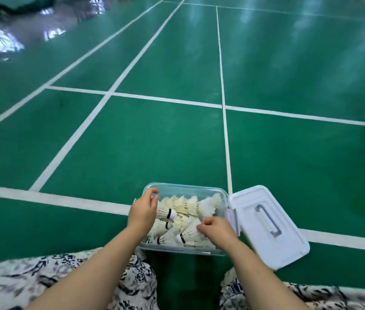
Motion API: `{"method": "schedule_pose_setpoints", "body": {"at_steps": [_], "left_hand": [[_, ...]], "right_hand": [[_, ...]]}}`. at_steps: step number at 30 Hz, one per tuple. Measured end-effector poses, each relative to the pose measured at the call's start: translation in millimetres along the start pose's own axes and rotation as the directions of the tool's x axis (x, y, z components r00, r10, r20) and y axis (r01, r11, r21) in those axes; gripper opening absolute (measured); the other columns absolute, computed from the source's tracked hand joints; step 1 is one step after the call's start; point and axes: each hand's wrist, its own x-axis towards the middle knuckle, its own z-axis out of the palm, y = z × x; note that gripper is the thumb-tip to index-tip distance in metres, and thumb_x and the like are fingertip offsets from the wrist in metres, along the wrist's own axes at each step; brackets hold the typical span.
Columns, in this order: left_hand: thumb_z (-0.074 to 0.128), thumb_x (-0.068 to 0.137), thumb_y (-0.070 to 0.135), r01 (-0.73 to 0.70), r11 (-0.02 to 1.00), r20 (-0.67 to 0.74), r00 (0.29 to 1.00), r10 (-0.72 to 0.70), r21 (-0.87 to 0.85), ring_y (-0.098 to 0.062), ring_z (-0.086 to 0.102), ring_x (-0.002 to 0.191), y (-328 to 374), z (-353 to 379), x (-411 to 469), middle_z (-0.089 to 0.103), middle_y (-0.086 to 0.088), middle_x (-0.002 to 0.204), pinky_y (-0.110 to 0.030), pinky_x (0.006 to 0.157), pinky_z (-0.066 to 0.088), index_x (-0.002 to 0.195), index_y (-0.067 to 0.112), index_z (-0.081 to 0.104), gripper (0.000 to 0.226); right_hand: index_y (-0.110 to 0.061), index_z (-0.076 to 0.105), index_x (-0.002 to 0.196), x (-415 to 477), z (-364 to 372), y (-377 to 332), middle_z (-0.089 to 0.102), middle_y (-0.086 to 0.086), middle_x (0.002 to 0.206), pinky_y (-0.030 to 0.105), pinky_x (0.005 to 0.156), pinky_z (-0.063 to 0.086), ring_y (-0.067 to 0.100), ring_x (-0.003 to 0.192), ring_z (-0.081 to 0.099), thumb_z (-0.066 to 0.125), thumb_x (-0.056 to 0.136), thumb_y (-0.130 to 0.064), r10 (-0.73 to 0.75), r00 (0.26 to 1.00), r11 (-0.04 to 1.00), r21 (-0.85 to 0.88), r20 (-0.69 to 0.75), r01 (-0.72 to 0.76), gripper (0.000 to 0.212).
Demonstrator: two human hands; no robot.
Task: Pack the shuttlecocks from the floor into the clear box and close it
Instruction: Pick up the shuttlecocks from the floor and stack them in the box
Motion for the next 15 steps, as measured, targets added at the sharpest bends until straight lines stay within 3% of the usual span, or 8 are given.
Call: {"method": "schedule_pose_setpoints", "body": {"at_steps": [3,6,9,12,15], "left_hand": [[0.041,0.096,0.024,-0.022,1.0,0.003,1.0,0.022,-0.017,-0.023,0.047,0.067,3,-1,-1,0.052,0.0,0.066,-0.032,0.064,0.033,0.113,0.016,0.054,0.023],[0.045,0.095,0.024,-0.052,0.999,0.051,0.997,0.052,0.008,-0.022,0.045,0.066,3,4,-3,0.055,-0.007,0.066,-0.033,0.068,0.037,0.115,0.018,0.055,0.024],[0.05,0.093,0.024,-0.087,0.996,0.073,0.994,0.086,0.004,-0.02,0.044,0.064,1,10,-7,0.045,0.005,0.056,-0.028,0.063,0.032,0.116,0.018,0.056,0.025],[0.052,0.092,0.025,-0.1,0.994,0.087,0.992,0.096,0.041,-0.019,0.045,0.067,-1,15,-11,0.046,0.005,0.058,-0.024,0.065,0.028,0.117,0.019,0.055,0.026],[0.053,0.092,0.026,-0.107,0.994,0.124,0.987,0.103,0.027,-0.017,0.045,0.063,1,20,-11,0.046,0.009,0.06,-0.027,0.058,0.032,0.119,0.022,0.053,0.028]], "right_hand": [[-0.02,0.068,0.07,2,14,-1,0.064,-0.001,0.07,0.024,0.065,0.042,0.013,0.068,0.057,0.061,0.085,-0.031,-0.051,0.997,0.997,-0.051,0.066,0.055,0.019],[-0.022,0.061,0.056,4,24,-3,0.059,-0.005,0.06,0.023,0.063,0.041,0.01,0.061,0.052,0.064,0.083,-0.032,-0.077,0.99,0.99,-0.107,0.116,0.089,0.029],[-0.022,0.064,0.06,9,34,-2,0.058,-0.006,0.065,0.022,0.066,0.039,0.012,0.071,0.054,0.066,0.081,-0.031,-0.077,0.986,0.98,-0.169,0.147,0.102,0.023],[-0.025,0.051,0.049,11,41,-2,0.053,-0.007,0.06,0.023,0.067,0.04,0.014,0.074,0.053,0.065,0.081,-0.03,-0.056,0.99,0.972,-0.22,0.13,0.084,0.035],[-0.023,0.055,0.054,12,43,-1,0.058,-0.006,0.064,0.023,0.067,0.039,0.016,0.076,0.053,0.063,0.082,-0.029,-0.05,0.99,0.972,-0.222,0.13,0.078,0.03]]}}
